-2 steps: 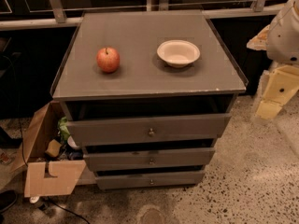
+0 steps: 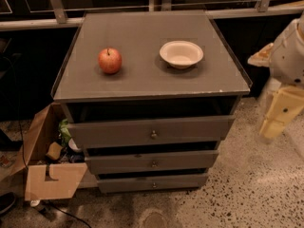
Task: Open bottom drawer
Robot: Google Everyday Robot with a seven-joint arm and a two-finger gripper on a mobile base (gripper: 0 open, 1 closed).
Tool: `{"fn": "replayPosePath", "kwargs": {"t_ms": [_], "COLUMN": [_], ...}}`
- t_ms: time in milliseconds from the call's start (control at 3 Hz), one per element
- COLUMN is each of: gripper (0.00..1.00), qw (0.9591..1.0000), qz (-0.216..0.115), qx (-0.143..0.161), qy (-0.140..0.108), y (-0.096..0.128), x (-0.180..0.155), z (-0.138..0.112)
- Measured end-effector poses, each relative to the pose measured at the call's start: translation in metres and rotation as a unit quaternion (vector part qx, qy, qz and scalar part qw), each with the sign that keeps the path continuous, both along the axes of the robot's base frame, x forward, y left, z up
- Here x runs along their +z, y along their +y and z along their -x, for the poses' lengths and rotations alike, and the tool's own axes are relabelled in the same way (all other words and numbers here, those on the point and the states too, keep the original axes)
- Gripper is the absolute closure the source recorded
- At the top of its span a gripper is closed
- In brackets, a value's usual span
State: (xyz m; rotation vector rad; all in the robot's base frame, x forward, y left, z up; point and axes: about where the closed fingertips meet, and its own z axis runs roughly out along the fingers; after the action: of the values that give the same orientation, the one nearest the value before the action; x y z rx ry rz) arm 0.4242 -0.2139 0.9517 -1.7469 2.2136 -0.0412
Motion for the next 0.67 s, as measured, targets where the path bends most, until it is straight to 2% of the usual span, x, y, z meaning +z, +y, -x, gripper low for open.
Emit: {"fn": "replayPosePath", "kwargs": {"t_ms": [333, 667], "gripper": [0.00, 0.00], "qw": [0.9989, 0.9958], "qz": [-0.027, -0.047], "qx": [0.033, 0.057], "qy": [0.020, 0.055], "y": [0.014, 0.033], "x": [-0.054, -0.117], "z": [0.018, 0.032]}}
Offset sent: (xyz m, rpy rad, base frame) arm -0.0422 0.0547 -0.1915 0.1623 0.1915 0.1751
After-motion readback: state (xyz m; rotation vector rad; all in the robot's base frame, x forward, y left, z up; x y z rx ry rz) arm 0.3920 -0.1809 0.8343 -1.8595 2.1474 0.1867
